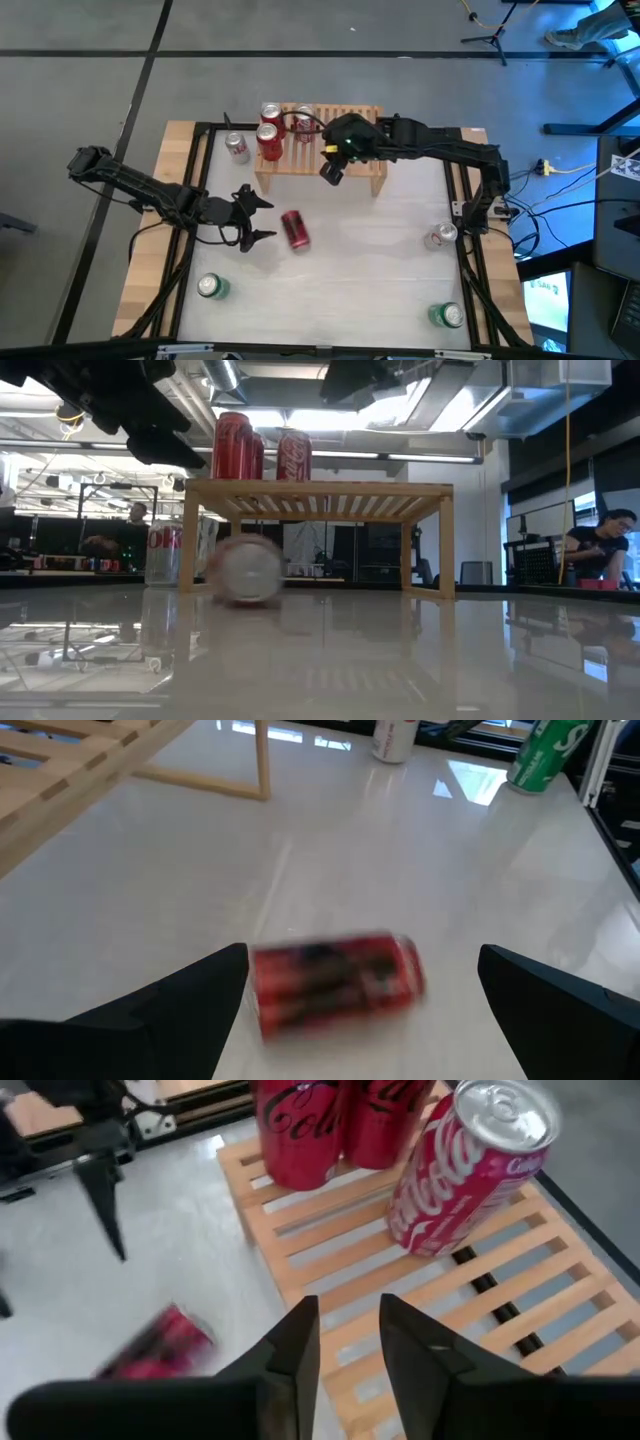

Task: Place canned beverage on shelf
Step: Put the red and white soda can on the shelf aligned with the other red and white soda can

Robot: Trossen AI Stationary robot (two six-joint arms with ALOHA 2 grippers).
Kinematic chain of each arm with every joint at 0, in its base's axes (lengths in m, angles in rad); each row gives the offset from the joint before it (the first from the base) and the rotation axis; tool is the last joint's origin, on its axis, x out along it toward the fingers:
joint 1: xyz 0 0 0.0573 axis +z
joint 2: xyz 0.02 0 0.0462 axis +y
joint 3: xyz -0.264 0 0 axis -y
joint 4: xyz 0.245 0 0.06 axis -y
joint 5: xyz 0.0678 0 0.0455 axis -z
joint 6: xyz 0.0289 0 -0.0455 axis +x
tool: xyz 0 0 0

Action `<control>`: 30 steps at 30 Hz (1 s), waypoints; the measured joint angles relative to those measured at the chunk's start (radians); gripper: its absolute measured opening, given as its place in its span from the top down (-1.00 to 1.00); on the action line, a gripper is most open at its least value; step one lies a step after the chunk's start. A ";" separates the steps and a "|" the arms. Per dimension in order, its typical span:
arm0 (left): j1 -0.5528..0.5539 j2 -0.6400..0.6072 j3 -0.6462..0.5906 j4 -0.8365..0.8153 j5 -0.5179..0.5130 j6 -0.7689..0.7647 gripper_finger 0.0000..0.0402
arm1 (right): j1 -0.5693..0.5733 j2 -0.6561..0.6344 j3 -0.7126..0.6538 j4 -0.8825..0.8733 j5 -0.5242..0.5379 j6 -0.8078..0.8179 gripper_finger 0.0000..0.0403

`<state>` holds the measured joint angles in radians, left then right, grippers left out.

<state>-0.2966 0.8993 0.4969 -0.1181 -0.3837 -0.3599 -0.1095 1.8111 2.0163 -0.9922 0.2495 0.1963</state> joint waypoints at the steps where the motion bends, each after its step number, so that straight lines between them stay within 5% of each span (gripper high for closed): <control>1: 0.000 0.000 0.000 0.000 -0.001 0.000 -0.92 | 0.004 0.000 0.000 -0.005 -0.004 -0.003 0.50; 8: 0.001 0.000 0.000 -0.001 -0.002 0.003 -0.92 | 0.017 0.000 -0.007 -0.007 -0.087 -0.019 0.41; 12: 0.001 0.000 0.000 -0.021 0.020 -0.011 -0.92 | 0.063 0.000 -0.036 -0.005 -0.111 -0.019 0.20; 21: 0.000 0.000 0.000 -0.199 0.249 -0.144 -0.92 | 0.207 0.000 -0.153 0.052 -0.076 -0.040 -0.43; 30: 0.000 0.000 0.000 -0.207 0.368 -0.154 -0.92 | 0.321 -0.001 -0.324 0.281 -0.076 -0.123 -0.62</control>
<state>-0.2962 0.8993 0.4969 -0.3250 -0.0157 -0.5140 0.2115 1.8103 1.6921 -0.7112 0.1734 0.0733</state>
